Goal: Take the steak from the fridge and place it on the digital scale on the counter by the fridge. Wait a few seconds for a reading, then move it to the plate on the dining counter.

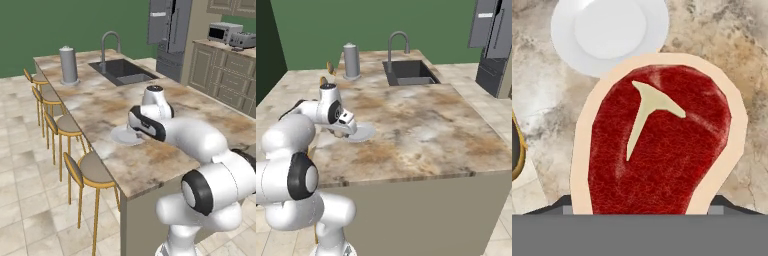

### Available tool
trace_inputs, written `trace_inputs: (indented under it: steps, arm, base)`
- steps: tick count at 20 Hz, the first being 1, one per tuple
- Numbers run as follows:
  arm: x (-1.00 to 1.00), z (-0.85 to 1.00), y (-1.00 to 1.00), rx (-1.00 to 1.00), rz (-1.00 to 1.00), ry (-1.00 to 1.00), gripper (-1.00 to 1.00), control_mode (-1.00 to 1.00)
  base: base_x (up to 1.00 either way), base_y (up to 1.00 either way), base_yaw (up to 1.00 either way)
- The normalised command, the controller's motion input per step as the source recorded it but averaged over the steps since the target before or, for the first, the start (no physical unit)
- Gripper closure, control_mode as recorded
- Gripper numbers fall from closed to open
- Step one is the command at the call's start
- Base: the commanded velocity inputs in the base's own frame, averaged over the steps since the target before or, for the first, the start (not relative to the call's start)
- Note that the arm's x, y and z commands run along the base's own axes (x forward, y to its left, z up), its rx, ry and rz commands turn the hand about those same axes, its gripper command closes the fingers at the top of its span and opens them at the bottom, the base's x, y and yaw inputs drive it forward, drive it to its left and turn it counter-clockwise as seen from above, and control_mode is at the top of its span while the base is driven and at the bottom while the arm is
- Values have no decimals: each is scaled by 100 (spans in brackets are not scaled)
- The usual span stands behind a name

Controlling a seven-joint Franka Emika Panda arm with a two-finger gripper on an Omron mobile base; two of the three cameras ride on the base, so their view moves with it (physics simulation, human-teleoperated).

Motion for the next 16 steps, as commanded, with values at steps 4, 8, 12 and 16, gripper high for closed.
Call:
trace_inputs:
  steps: [4,8,12,16]
  arm:
    - [71,-27,25,-1,0,0,100,-100]
    - [68,-24,10,0,0,0,100,-100]
    - [63,-25,1,0,0,0,100,-100]
    - [52,-33,0,0,-1,0,100,-100]
  base:
    - [0,0,0]
    - [0,0,0]
    - [0,0,0]
    - [0,0,0]
